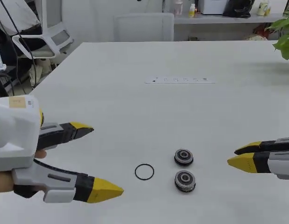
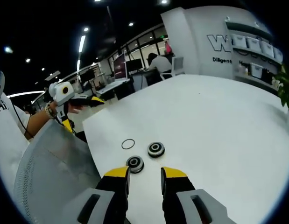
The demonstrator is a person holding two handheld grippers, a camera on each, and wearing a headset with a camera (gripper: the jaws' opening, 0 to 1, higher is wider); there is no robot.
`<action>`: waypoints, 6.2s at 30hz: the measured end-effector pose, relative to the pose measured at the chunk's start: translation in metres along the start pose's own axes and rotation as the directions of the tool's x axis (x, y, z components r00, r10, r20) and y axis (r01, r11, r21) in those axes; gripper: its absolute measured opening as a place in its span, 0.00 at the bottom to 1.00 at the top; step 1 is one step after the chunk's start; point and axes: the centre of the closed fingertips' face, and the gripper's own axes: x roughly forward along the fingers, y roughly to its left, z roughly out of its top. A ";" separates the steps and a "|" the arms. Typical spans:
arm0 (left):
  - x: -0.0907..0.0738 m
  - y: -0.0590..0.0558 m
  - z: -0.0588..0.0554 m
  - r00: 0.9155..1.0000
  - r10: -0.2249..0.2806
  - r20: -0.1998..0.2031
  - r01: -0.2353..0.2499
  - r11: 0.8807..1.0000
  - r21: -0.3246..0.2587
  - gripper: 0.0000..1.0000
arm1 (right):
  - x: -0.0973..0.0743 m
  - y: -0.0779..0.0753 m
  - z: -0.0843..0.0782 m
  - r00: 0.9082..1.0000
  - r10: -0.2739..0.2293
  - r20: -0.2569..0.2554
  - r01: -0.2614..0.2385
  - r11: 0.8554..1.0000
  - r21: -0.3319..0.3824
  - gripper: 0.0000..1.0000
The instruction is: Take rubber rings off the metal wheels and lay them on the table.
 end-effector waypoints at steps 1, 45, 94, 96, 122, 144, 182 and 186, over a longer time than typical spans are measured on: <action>0.002 0.000 0.004 1.000 -0.005 0.003 0.005 1.000 0.009 0.92 | 0.000 0.000 -0.001 1.000 -0.001 -0.001 0.001 1.000 -0.001 0.25; 0.140 -0.048 0.024 0.968 -0.248 0.028 0.240 0.957 0.166 0.34 | 0.042 0.012 0.002 0.994 0.077 -0.075 -0.084 0.992 -0.090 0.23; 0.163 -0.050 -0.032 0.965 -0.244 -0.092 0.253 0.962 0.100 0.14 | 0.095 0.012 -0.045 0.962 0.077 -0.263 -0.147 0.956 -0.256 0.18; 0.163 -0.050 -0.032 0.965 -0.245 -0.091 0.253 0.962 0.099 0.14 | 0.094 0.012 -0.046 0.963 0.077 -0.258 -0.145 0.956 -0.257 0.17; 0.163 -0.050 -0.032 0.966 -0.247 -0.078 0.254 0.962 0.104 0.14 | 0.084 -0.002 -0.039 0.985 0.096 -0.145 -0.076 0.988 0.134 0.00; 0.163 -0.050 -0.032 0.967 -0.246 -0.059 0.252 0.962 0.110 0.13 | 0.081 0.011 -0.028 0.985 0.167 -0.032 -0.140 0.902 0.408 0.00; 0.166 -0.052 -0.030 0.968 -0.244 -0.049 0.248 0.962 0.117 0.13 | 0.084 0.020 -0.020 0.981 0.192 -0.041 -0.167 0.926 0.337 0.00; 0.166 -0.052 -0.030 0.969 -0.242 -0.049 0.247 0.962 0.113 0.13 | 0.083 0.020 -0.021 0.980 0.191 -0.046 -0.165 0.927 0.338 0.00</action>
